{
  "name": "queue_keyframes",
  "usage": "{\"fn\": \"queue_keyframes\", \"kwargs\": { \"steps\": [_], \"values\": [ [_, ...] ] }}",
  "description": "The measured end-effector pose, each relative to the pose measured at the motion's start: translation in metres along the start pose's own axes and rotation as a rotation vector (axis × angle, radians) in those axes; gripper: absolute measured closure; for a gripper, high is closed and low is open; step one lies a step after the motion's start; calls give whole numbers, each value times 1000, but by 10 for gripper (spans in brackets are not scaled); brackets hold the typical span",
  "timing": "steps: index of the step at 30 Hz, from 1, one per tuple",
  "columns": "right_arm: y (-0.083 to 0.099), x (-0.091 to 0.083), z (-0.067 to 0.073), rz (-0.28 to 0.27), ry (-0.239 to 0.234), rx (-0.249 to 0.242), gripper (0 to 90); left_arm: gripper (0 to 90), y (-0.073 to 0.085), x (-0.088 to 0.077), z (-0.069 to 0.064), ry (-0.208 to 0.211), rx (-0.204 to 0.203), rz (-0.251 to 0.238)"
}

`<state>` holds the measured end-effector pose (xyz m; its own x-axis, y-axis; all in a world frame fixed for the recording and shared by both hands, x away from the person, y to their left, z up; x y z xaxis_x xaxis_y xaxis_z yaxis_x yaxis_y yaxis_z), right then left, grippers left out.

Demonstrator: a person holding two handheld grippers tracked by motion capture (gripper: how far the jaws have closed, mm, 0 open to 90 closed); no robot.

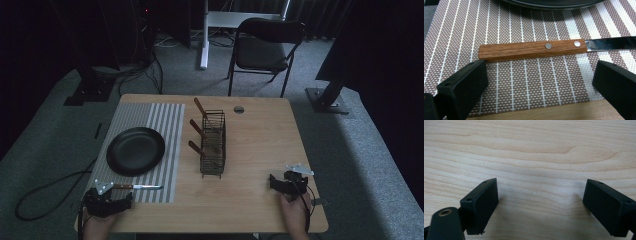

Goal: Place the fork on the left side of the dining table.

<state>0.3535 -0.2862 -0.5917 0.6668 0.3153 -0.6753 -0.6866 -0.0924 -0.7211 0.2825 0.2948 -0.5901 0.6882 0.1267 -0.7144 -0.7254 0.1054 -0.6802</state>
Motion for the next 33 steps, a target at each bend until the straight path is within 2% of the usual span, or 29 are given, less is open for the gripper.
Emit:
{"fn": "queue_keyframes", "kwargs": {
  "steps": [13, 21, 24, 25, 28, 29, 32, 33],
  "values": [
    [0, 0, 0, 1, 0, -1, 127, 3, 1, 0, 0, 8, 6, -13],
    [0, 0, 0, 0, -1, -1, 126, 7, 0, -1, 0, -5, -2, 16],
    [0, 0, 0, 0, -1, -1, 126, 7, -1, -2, 1, 11, -8, 24],
    [0, 0, 0, 0, -1, -1, 126, 7, -1, -4, 1, 36, -20, 27],
    [0, 0, 0, 0, -1, -1, 126, 7, -2, -6, 1, 44, -12, 21],
    [0, 0, 0, 0, -1, -1, 127, 7, -3, -8, 2, 49, -26, 29],
    [0, 0, 0, 0, -1, -1, 126, 8, -3, -10, 0, 67, -27, 27],
    [0, 0, 0, 0, -1, -1, 126, 8, -3, -11, -1, 67, -17, 27]
  ]
}}
Point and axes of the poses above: each handheld gripper's, and its own axes: x roughly forward along the jaws, y roughly out of its underside, z roughly to its left, the point moved 6 cm from there along x, roughly forward along the jaws, and after that the axes turned 12 degrees about -y, right-handed, at the moved point
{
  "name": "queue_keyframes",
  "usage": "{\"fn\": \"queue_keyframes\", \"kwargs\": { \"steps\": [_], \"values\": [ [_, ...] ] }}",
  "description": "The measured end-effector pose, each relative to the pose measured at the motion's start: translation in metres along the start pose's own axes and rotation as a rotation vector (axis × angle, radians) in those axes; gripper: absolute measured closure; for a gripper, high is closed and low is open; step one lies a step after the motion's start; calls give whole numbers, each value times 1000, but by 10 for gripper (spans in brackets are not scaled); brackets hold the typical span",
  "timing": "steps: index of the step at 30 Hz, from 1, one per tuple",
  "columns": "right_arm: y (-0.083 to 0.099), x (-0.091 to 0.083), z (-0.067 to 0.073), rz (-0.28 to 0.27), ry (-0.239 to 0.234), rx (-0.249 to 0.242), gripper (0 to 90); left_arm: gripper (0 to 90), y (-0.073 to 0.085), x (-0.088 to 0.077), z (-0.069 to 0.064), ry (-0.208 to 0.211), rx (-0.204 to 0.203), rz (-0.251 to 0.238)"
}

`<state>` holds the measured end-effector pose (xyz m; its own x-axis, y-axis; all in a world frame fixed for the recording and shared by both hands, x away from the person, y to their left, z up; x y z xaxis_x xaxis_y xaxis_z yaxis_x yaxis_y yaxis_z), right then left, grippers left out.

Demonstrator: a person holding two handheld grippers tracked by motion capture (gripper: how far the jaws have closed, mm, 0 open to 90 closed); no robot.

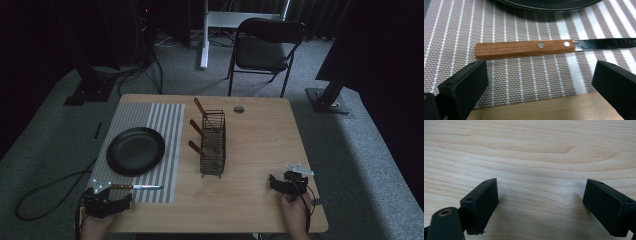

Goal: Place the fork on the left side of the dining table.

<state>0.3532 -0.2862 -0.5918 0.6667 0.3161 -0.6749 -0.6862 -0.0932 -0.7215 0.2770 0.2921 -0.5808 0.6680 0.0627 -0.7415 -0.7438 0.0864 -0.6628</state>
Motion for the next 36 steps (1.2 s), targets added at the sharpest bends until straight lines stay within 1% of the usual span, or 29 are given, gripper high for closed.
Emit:
{"fn": "queue_keyframes", "kwargs": {
  "steps": [4, 6, 7, 9, 10, 14, 16, 17, 19, 21, 24, 25, 26, 27, 28, 29, 30, 33, 34, 36],
  "values": [
    [0, 0, 0, 0, 0, 0, 126, 23, -5, -5, -5, 29, 19, -17],
    [0, 0, 0, 1, 0, 0, 126, 23, -12, -10, -8, 40, 25, -38],
    [0, 0, 0, 1, 0, 0, 126, 23, -12, -10, -8, 40, 25, -38],
    [0, 0, 0, 0, -1, 0, 126, 24, -16, -13, -10, 55, 21, -49],
    [0, 0, 0, 0, 0, 0, 126, 23, -19, -15, -12, 67, 26, -62],
    [0, 0, 0, 0, 0, 0, 126, 23, -25, -17, -14, 76, 27, -74],
    [0, 0, 0, 1, 0, -1, 126, 24, -30, -19, -19, 88, 36, -85],
    [0, 0, 0, 1, 0, -1, 126, 24, -30, -19, -19, 88, 36, -85],
    [0, 0, 0, 0, -1, 0, 126, 24, -34, -20, -22, 100, 48, -86],
    [0, 0, 0, 1, 0, 0, 126, 24, -37, -22, -28, 129, 60, -90],
    [0, 0, 0, 1, -1, 0, 126, 24, -45, -25, -38, 145, 78, -108],
    [0, 0, 0, 1, -1, 0, 126, 24, -45, -25, -38, 145, 78, -108],
    [0, 0, 0, 1, -1, 0, 126, 24, -48, -25, -42, 158, 81, -111],
    [0, 0, 0, 1, -1, 0, 126, 24, -48, -25, -42, 158, 81, -111],
    [0, 0, 0, 0, -1, 0, 126, 24, -51, -25, -44, 159, 95, -112],
    [0, 0, 0, 0, -1, 0, 126, 24, -51, -25, -44, 159, 95, -112],
    [0, 0, 0, 1, -1, 0, 126, 24, -54, -26, -47, 168, 101, -116],
    [0, 0, 0, 1, 0, 1, 126, 24, -57, -27, -49, 172, 111, -122],
    [0, 0, 0, 0, -1, 0, 126, 24, -61, -28, -52, 181, 118, -127],
    [0, 0, 0, 1, 0, -1, 126, 24, -63, -28, -53, 179, 117, -134]
  ]
}}
Point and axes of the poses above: each handheld gripper's, and its own axes: x roughly forward along the jaws, y roughly out of its underside, z roughly to its left, the point moved 6 cm from there along x, roughly forward along the jaws, and after that the axes turned 12 degrees about -y, right-handed, at the moved point
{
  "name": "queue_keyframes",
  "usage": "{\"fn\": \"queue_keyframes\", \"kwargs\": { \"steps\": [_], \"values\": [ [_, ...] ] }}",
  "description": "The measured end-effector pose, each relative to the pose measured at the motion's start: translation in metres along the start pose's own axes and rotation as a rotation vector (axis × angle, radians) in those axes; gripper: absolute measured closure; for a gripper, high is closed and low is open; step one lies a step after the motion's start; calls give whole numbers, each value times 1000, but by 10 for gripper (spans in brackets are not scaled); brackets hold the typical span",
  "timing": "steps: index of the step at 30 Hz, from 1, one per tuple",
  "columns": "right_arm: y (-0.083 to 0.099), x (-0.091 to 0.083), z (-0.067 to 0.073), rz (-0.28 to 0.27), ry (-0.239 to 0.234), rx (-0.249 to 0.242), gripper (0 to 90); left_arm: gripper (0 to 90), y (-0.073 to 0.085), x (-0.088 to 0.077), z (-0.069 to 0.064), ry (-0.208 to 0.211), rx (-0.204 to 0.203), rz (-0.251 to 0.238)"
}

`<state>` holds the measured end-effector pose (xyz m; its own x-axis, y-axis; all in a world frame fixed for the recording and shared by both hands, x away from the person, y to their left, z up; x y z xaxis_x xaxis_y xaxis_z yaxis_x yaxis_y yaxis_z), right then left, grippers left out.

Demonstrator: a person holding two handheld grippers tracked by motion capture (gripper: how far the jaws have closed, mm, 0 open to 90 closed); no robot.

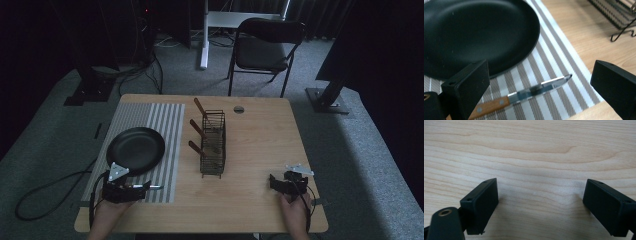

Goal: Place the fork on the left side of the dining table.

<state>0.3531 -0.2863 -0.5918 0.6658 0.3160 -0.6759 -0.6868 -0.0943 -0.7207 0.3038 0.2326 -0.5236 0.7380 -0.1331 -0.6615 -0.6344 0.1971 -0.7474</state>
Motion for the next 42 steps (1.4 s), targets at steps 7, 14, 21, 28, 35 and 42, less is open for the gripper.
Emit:
{"fn": "queue_keyframes", "kwargs": {
  "steps": [7, 14, 21, 28, 35, 42],
  "values": [
    [0, 0, 0, 0, 0, 0, 126, 24, -14, 2, -8, 19, 28, -8],
    [0, 0, 0, -2, -1, -1, 126, 25, -25, 4, -18, 39, 41, -16],
    [0, 0, 0, -1, 0, -1, 126, 25, -39, 5, -26, 57, 60, -27],
    [0, 0, 0, -1, -1, -1, 126, 25, -56, 6, -37, 82, 78, -50],
    [0, 0, 0, -1, -1, -2, 126, 42, -68, 6, -42, 96, 81, -73],
    [0, 0, 0, -1, -1, -1, 126, 42, -86, 8, -48, 101, 109, -100]
  ]
}}
Point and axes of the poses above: each handheld gripper's, and its own axes: x roughly forward along the jaws, y roughly out of its underside, z roughly to its left, the point moved 6 cm from there along x, roughly forward along the jaws, and after that the axes turned 12 degrees about -y, right-handed, at the moved point
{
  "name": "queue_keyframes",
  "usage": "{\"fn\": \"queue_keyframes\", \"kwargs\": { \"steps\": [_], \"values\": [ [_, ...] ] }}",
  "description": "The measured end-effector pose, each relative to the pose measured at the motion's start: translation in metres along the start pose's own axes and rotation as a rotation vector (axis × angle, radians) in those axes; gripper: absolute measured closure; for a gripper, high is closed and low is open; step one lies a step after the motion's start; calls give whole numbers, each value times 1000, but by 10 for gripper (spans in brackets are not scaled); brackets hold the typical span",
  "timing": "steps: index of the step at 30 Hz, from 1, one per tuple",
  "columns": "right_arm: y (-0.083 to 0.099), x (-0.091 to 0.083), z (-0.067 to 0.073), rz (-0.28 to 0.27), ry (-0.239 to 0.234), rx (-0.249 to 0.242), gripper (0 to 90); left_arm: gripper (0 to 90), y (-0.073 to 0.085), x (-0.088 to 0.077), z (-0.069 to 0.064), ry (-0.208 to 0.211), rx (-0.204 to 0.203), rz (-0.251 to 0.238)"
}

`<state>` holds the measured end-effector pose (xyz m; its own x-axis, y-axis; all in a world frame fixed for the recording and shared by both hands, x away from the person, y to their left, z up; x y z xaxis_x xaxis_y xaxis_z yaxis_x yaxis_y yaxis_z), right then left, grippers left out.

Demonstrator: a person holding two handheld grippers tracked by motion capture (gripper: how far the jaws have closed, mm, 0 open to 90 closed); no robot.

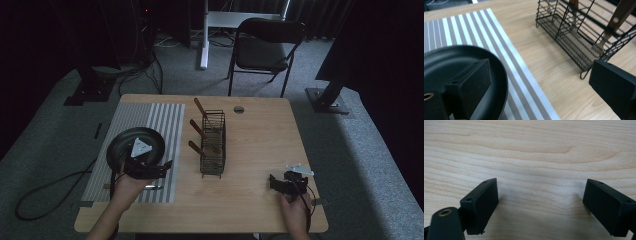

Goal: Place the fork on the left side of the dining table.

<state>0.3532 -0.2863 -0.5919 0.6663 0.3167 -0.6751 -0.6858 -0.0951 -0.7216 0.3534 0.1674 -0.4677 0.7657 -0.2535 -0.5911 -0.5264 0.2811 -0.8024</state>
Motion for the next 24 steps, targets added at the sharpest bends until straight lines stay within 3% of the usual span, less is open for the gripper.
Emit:
{"fn": "queue_keyframes", "kwargs": {
  "steps": [24],
  "values": [
    [0, 0, 0, 0, 0, 1, 127, 42, -62, 17, -6, 40, -31, -41]
  ]
}}
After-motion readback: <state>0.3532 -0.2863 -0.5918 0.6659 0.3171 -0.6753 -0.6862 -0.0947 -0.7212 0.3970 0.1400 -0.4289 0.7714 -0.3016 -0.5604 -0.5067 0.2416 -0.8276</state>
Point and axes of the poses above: each handheld gripper's, and its own axes: x roughly forward along the jaws, y roughly out of its underside, z roughly to its left, the point moved 6 cm from there along x, roughly forward along the jaws, and after that the axes turned 12 degrees about -y, right-handed, at the moved point
